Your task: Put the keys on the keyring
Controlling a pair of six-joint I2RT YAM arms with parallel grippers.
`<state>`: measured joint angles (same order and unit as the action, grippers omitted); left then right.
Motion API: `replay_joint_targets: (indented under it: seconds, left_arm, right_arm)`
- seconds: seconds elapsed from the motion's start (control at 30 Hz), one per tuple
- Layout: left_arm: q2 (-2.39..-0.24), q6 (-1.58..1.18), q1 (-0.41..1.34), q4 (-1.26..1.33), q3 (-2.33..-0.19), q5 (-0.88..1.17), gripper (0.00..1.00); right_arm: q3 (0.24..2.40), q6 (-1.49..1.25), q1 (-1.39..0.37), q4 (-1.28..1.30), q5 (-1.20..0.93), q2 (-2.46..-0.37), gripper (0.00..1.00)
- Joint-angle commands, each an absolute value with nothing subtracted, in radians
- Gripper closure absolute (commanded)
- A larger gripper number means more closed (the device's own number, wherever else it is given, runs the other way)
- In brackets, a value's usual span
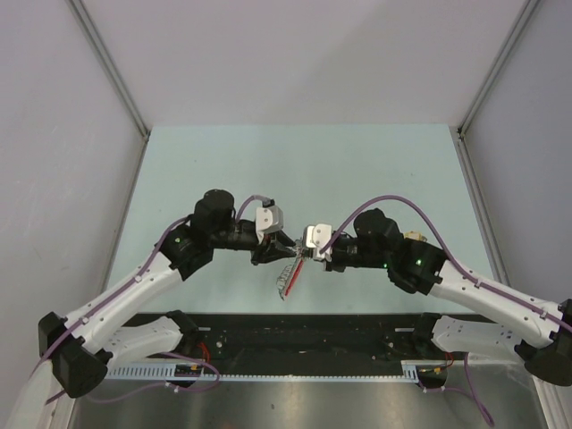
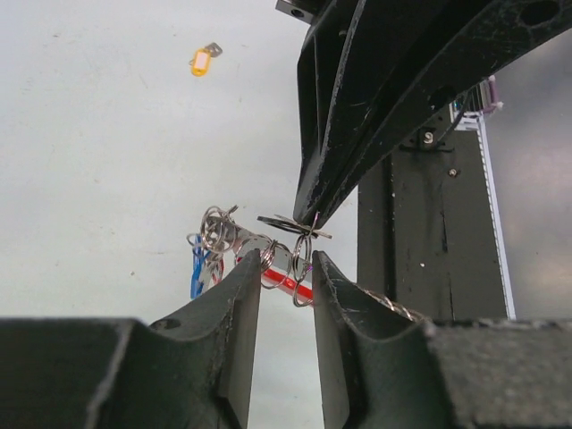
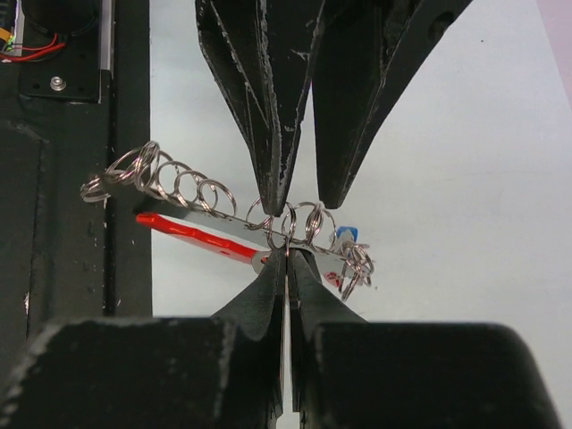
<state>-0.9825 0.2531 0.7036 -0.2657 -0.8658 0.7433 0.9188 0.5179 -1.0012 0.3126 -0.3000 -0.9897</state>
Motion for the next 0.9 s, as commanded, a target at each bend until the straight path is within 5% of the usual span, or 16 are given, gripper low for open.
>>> replay_joint_targets:
  seconds: [0.0,0.27,0.4,0.87]
  left_arm:
    - [-1.023,0.316,0.696,-0.325,-0.926,0.842,0.69]
    - [-1.095,0.359,0.696,-0.394,-0.976,0.925,0.83]
    - [-1.106,0.37,0.696,-0.408,-0.983,0.946,1.0]
    - [-0.996,0.106,0.683,-0.164,-0.862,0.735,1.0]
  right_arm:
    - [0.974,0.535,-1.011,0.275,-0.296,-0.989,1.0]
    - [0.979,0.535,-1.017,0.282,-0.285,-0.991,1.0]
    - [0.977,0.538,-1.017,0.285,-0.278,-0.989,1.0]
    - [0.974,0.503,-1.019,0.36,-0.163,-0.95,1.0]
